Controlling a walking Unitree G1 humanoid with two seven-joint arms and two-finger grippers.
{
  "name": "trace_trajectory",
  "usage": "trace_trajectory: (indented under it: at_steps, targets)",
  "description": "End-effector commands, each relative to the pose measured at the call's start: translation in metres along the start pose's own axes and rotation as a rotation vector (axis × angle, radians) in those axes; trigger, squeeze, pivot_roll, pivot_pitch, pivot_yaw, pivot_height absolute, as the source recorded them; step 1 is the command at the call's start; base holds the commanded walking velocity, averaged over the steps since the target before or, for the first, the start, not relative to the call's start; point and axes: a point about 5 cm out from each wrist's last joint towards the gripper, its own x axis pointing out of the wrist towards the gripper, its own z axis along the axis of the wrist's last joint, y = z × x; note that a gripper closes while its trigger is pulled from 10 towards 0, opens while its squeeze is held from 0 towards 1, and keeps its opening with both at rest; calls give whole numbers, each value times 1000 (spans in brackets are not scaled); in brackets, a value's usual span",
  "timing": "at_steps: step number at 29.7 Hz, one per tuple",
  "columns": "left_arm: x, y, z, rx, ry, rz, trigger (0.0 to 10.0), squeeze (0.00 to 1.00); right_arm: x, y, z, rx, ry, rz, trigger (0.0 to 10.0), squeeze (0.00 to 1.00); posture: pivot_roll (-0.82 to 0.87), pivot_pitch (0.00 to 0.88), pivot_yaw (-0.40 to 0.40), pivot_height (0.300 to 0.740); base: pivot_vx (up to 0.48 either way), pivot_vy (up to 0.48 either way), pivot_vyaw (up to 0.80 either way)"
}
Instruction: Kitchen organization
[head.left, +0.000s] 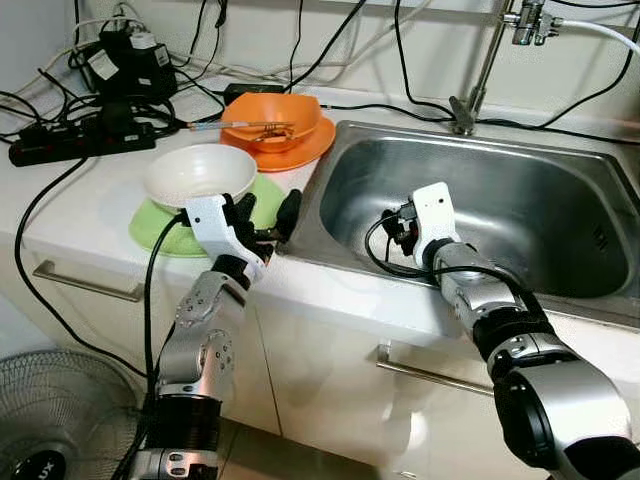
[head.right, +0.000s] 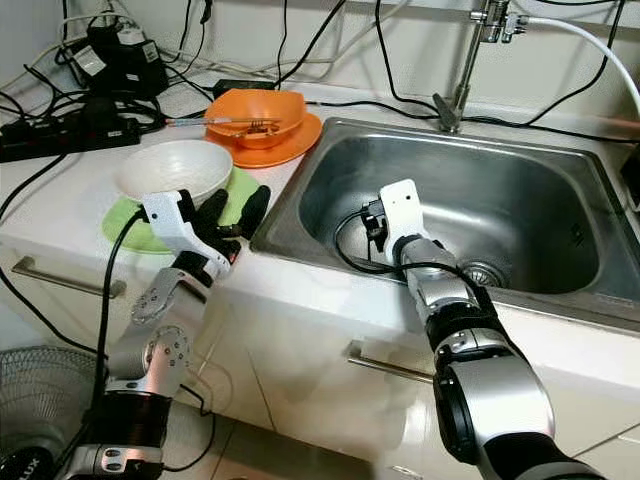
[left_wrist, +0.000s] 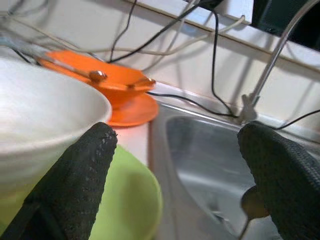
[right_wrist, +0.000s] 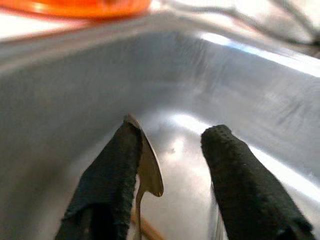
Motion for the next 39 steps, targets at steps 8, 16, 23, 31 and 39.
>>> trace_trajectory:
  at_steps: [8,16,23,31,39]
  targets:
    - [10,1,17,146,-57,5,10000,1000,-6,-2,-7,69,-48,-31,10000,1000,-23,0,94,740,0,0,0]
    - [10,-1,26,230,-112,26,10000,1000,-5,6,-4,81,-87,-8,10000,1000,-34,0,85,740,0,0,0]
    - [11,26,58,438,-212,233,10000,1000,-5,8,12,167,-190,21,10000,1000,-29,0,101,740,0,0,0]
    - [4,65,73,531,-168,462,10000,1000,-8,35,41,245,-350,199,10000,953,-21,0,112,740,0,0,0]
    - [2,94,63,340,-13,662,10000,0,-23,70,56,218,-395,505,10000,0,-12,0,134,740,0,0,0]
